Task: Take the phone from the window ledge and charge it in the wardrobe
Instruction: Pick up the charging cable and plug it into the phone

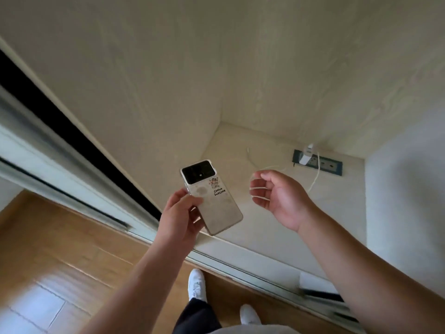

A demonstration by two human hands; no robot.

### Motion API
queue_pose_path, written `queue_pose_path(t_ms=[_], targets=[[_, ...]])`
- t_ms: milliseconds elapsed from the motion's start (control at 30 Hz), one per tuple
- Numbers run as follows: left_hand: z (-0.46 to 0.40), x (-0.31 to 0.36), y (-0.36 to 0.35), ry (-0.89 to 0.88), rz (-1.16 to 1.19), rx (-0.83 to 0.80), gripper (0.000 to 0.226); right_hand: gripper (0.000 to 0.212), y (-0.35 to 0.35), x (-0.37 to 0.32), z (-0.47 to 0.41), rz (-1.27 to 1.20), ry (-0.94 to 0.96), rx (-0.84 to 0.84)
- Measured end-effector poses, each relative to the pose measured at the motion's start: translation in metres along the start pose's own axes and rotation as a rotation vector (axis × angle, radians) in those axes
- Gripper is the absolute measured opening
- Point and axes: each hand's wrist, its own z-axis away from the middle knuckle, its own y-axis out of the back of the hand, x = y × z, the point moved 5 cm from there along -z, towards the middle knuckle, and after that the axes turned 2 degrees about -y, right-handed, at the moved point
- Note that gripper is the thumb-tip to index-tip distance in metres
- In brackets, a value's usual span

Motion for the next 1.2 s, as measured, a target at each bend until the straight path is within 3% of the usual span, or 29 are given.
queue_pose_path(t_ms=[267, 533, 700, 833, 967, 1067, 1200], targets=[[-0.100, 0.019, -0.022, 0.134, -0.171, -0.146, 0.033, 0.014, -0.012, -0.003, -0.074, -0.034, 0.021, 0.213], [-0.147, -0.011, -0.028, 0.220, -0.144, -0.113, 0.038, 0.014, 0.001, -0.002, -0.163, 0.010, -0.056, 0.334], [-0.178, -0.037, -0.016, 0.252, -0.133, -0.055, 0.041, 0.007, 0.021, 0.005, -0.238, 0.179, -0.060, 0.401], [-0.196, -0.053, -0.004, 0.288, -0.115, -0.024, 0.041, 0.009, 0.043, 0.019, -0.287, 0.469, 0.038, 0.531], [-0.212, -0.064, -0.002, 0.308, -0.122, -0.026, 0.043, 0.023, 0.062, 0.028, -0.313, 0.773, 0.138, 0.636], [-0.220, -0.070, -0.004, 0.314, -0.125, -0.021, 0.044, 0.027, 0.072, 0.027, -0.330, 0.853, 0.172, 0.651], [-0.224, -0.076, -0.010, 0.336, -0.093, -0.028, 0.062, 0.030, 0.080, 0.028, -0.345, 0.891, 0.146, 0.666]])
